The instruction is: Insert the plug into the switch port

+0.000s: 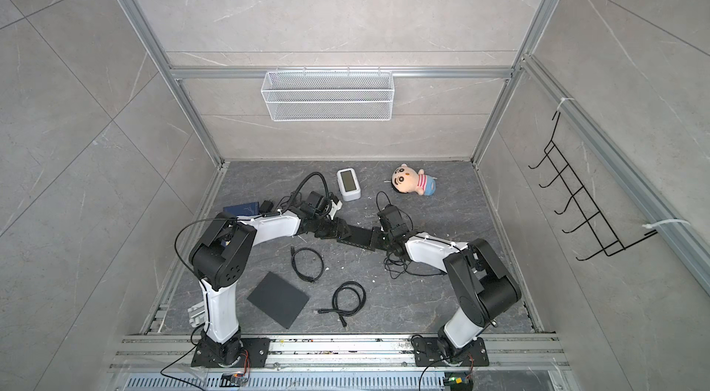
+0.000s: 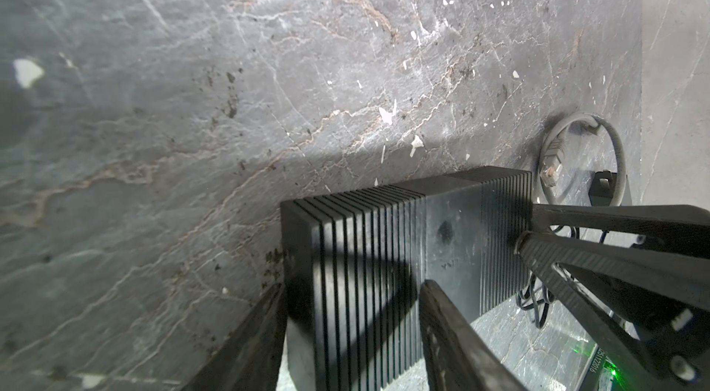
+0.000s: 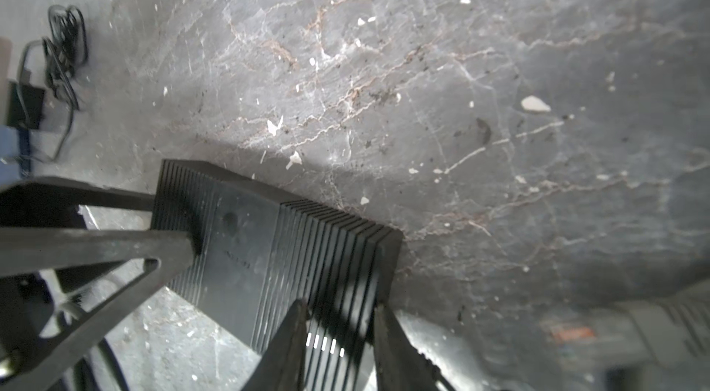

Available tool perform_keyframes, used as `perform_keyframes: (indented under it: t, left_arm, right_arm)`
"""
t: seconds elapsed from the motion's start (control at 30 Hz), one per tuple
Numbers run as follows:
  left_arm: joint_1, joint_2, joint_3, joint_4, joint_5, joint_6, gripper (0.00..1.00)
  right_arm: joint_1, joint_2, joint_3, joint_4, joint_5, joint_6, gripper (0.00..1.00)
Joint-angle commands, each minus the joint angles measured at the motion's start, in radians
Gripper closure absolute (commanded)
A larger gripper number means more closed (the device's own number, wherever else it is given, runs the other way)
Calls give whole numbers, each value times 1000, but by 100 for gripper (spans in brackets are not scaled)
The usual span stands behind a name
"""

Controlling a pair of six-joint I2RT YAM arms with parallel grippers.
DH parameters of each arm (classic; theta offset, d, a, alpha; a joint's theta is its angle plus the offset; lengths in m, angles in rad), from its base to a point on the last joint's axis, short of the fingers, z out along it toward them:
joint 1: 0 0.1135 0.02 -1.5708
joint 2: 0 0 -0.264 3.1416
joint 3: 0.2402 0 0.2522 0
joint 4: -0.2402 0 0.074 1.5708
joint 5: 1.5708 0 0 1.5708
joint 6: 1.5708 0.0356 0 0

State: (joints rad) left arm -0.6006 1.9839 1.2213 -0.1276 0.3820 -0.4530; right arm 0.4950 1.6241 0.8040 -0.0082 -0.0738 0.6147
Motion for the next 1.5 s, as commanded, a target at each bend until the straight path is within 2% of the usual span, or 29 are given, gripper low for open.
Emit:
perform_keyframes:
  t: [0.0,0.13,0.37,0.47,0.5,0.53,0.57,0.6,0.67,0.73,0.77,0.83,0.87,0.93,1.03,1.1,1.2,1.33,1.47]
  left_arm:
    - [-16,-22,19,-39,-10,13,42]
    - [-17,-33,23,-47,-37,2,42]
    - [-17,-70,40,-82,-100,-3,42]
    - [-17,-102,39,-90,-133,2,41]
    - [-18,-115,39,-94,-145,7,41]
    - [-17,-128,41,-100,-158,14,41]
    - [-17,-140,41,-106,-173,22,41]
    - [-16,-156,41,-116,-195,30,41]
    - [-18,-190,37,-133,-237,46,41]
    - [-18,-237,24,-162,-293,67,41]
    - [-18,-260,13,-175,-326,71,41]
    - [-19,-318,-24,-202,-396,70,40]
    - [-18,-343,-38,-221,-422,64,40]
    - [-18,-384,-58,-287,-464,40,40]
    - [-18,-418,-74,-407,-485,-35,40]
    - [-18,-437,-106,-448,-490,-85,40]
    - [-5,-461,-173,-472,-515,-155,40]
    - [34,-463,-244,-467,-510,-229,40]
    - [40,-471,-292,-437,-504,-227,48]
  right_arm:
    - [2,-65,55,-105,74,-105,66]
    - [2,-120,63,-193,171,-164,65]
    - [1,-248,32,-218,289,-229,63]
    - [2,-308,35,-232,341,-269,58]
    - [2,-332,36,-234,364,-280,48]
    - [2,-360,36,-238,382,-295,33]
    - [2,-386,36,-238,394,-308,3]
    - [2,-413,35,-239,409,-320,0]
    - [2,-473,36,-241,417,-348,1]
    - [2,-509,78,-308,461,-324,1]
    - [2,-510,110,-357,508,-291,1]
    - [2,-481,150,-445,675,-234,1]
    - [-1,-470,137,-425,712,-206,0]
    - [-2,-483,88,-321,552,-273,9]
    - [-2,-487,48,-244,393,-235,20]
    - [-3,-440,74,-282,323,-223,22]
    - [10,-357,109,-334,259,-207,25]
    - [72,-327,77,-287,215,-208,31]
    - [111,-297,63,-263,158,-191,40]
